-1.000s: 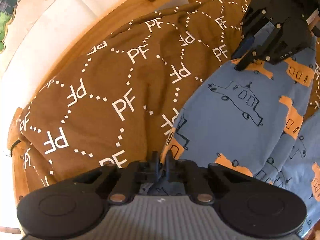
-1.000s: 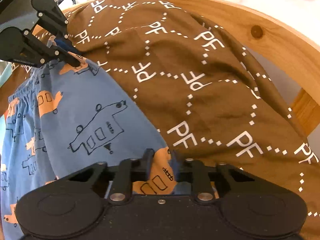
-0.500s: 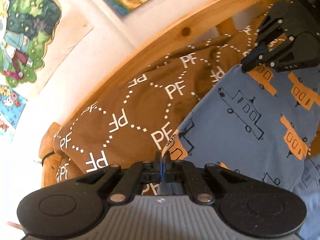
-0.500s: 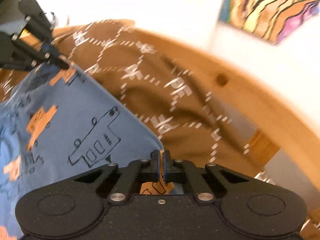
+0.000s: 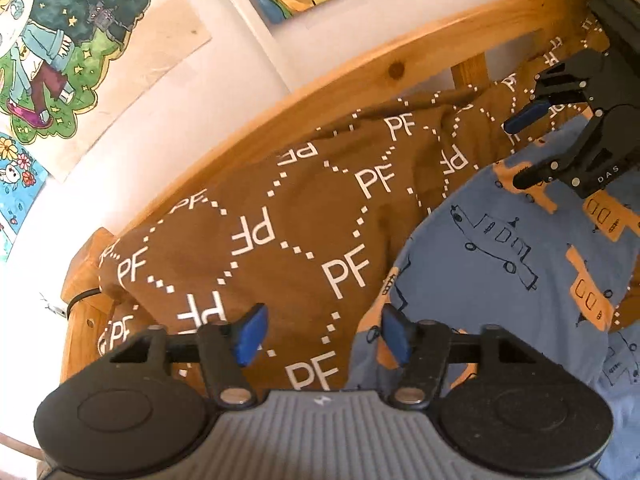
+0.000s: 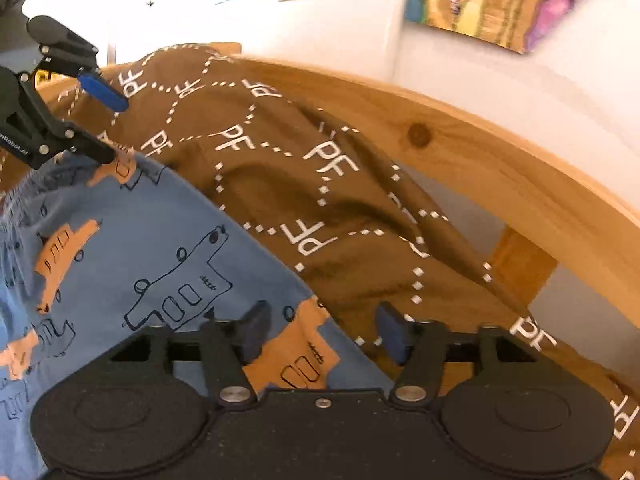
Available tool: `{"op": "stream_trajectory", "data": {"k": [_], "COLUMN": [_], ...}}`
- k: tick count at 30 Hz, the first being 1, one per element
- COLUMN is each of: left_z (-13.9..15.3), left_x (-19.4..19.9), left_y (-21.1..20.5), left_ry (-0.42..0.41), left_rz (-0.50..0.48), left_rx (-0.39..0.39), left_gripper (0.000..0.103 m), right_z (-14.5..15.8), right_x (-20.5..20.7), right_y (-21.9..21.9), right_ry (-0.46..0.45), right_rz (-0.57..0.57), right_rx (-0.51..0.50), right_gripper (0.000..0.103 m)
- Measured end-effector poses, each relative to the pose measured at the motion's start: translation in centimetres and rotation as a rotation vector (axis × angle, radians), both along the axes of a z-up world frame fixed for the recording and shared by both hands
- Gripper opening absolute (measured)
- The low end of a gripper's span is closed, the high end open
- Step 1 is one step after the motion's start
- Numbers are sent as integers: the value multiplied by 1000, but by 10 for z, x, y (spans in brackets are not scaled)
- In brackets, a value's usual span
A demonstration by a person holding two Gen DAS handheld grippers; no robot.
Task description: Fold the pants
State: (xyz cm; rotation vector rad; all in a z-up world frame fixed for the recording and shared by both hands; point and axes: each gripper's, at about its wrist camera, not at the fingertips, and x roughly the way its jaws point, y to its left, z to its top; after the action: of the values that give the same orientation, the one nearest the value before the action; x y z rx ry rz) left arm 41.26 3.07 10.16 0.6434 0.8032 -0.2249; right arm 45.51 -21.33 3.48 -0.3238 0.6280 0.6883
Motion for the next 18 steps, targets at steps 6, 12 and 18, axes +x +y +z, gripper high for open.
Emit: {"op": "stream_trajectory", "data": {"k": [6, 12, 18], "left_z": [-9, -22, -25], "left_x": [0, 5, -3], "left_y": [-7, -19, -27], "left_ry": [25, 78, 67], "left_rz": [-3, 10, -39], "left_rx": [24, 92, 95], "left_gripper": [82, 20, 4], "right_z": [-10, -15, -14], "right_x": [9, 12, 9], "right_y": [5, 15, 14], "right_ry": [35, 16, 50], "right_rz": [11, -17, 4], "right_rx": [-35, -114, -133], "right_gripper": [70, 45, 14]}}
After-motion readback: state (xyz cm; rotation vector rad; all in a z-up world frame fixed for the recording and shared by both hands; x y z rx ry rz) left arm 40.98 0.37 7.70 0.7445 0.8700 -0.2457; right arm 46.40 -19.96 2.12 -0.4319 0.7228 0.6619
